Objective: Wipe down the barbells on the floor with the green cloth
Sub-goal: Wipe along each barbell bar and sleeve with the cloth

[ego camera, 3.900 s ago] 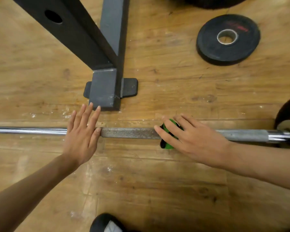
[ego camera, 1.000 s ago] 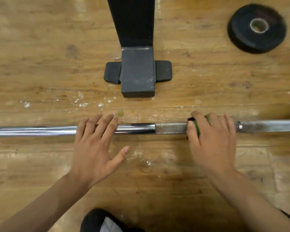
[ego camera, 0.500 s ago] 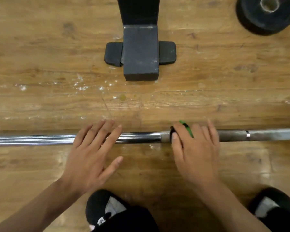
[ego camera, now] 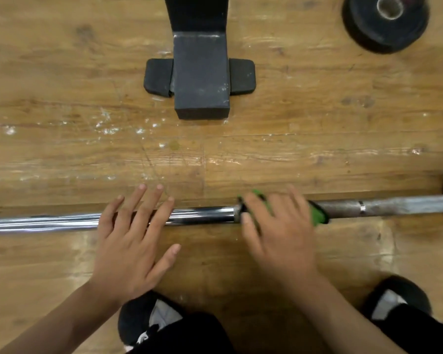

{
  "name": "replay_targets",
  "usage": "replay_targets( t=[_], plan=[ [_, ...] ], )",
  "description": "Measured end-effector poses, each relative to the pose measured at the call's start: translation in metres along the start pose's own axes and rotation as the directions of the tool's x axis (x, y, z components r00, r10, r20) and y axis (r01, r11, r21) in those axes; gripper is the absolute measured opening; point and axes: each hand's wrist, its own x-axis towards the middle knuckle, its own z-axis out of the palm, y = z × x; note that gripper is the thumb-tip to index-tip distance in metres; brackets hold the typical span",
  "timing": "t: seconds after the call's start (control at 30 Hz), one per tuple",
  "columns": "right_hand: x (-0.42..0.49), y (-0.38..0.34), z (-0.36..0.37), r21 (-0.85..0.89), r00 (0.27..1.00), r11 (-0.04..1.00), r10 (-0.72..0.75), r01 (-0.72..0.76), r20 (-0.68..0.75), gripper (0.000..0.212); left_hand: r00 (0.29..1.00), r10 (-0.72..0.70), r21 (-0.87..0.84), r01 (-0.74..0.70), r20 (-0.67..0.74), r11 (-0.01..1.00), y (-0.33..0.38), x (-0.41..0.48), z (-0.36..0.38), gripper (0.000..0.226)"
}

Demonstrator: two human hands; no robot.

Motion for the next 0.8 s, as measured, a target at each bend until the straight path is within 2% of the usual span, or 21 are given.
replay_targets(
  t=[0.1,0.17,0.2,0.23,0.3,0.37,0.47,0.53,0.57,0.6,0.67,0.73,0.8],
  plan=[
    [-0.002,0.06,-0.014,-0.046,0.964,0.967,0.246,-0.252,-0.106,0.04,0.997,-0.077,-0.03,0.077,-0.02,0.997,0.004,0.007,0.003,0.069],
    [0.014,0.044,-0.001,-0.03,0.884,0.9,0.419,-0.434,-0.207,0.032,0.996,-0.086,-0.037,0.086,0.003,0.996,0.006,0.012,0.004,0.073],
    [0.026,0.022,0.007,-0.01,0.873,0.892,0.44,-0.452,-0.212,0.028,0.996,-0.083,-0.042,0.084,0.022,0.996,0.005,0.015,0.002,0.074],
    [0.038,-0.006,0.014,0.015,0.9,0.917,0.394,-0.398,-0.184,0.025,0.996,-0.084,-0.047,0.086,0.042,0.995,0.003,0.018,0.0,0.075],
    [0.051,-0.058,0.026,0.065,0.973,0.976,0.212,-0.207,-0.087,0.023,0.993,-0.089,-0.04,0.092,0.074,0.995,-0.002,0.027,-0.005,0.076],
    [0.066,-0.086,0.03,0.107,0.989,0.985,0.142,-0.138,-0.032,0.027,0.991,-0.084,-0.033,0.088,0.105,0.996,-0.005,0.034,-0.01,0.075],
    [0.093,-0.101,0.019,0.332,0.979,0.933,0.181,-0.141,-0.092,0.031,0.99,-0.105,-0.051,0.11,0.098,0.993,-0.008,0.045,-0.014,0.073],
    [0.108,-0.104,0.005,0.535,0.97,0.843,0.171,-0.053,-0.173,0.032,0.988,-0.129,-0.08,0.135,0.083,0.988,-0.009,0.053,-0.016,0.074],
    [0.113,-0.1,0.002,0.583,0.969,0.812,0.141,0.003,-0.202,0.033,0.988,-0.132,-0.084,0.138,0.075,0.987,-0.011,0.056,-0.015,0.074],
    [0.114,-0.09,0.001,0.573,0.969,0.817,0.096,0.054,-0.228,0.033,0.989,-0.127,-0.082,0.133,0.073,0.988,-0.012,0.058,-0.015,0.074],
    [0.109,-0.054,0.005,0.421,0.971,0.902,0.01,0.094,-0.238,0.028,0.99,-0.12,-0.07,0.125,0.067,0.99,-0.015,0.062,-0.014,0.074],
    [0.091,-0.006,0.009,0.244,0.985,0.97,0.02,0.023,-0.171,0.025,0.992,-0.121,-0.072,0.123,0.038,0.99,-0.016,0.067,-0.012,0.075],
    [0.074,0.023,0.003,0.166,0.991,0.982,0.104,-0.089,-0.088,0.029,0.991,-0.136,-0.077,0.134,-0.014,0.988,-0.015,0.071,-0.009,0.074]
  ],
)
